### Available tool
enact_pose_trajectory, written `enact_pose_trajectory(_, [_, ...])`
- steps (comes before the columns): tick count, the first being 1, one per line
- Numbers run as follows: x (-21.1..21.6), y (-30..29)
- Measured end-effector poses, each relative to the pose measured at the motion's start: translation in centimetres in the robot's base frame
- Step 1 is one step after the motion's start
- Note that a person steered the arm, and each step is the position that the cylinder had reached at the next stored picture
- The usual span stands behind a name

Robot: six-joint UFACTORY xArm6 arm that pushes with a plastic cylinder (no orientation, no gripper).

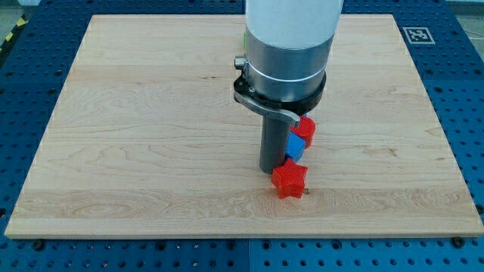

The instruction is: Slide the red star towards the left

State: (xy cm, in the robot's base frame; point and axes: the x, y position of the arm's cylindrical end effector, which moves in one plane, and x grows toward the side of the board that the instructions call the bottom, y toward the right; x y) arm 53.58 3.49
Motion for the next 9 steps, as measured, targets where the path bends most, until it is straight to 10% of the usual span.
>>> enact_pose_trajectory(2, [7.4,-2.1])
enact_pose_trajectory(6, [7.0,9.8])
enact_pose_trajectory(9, [4.5,-1.9])
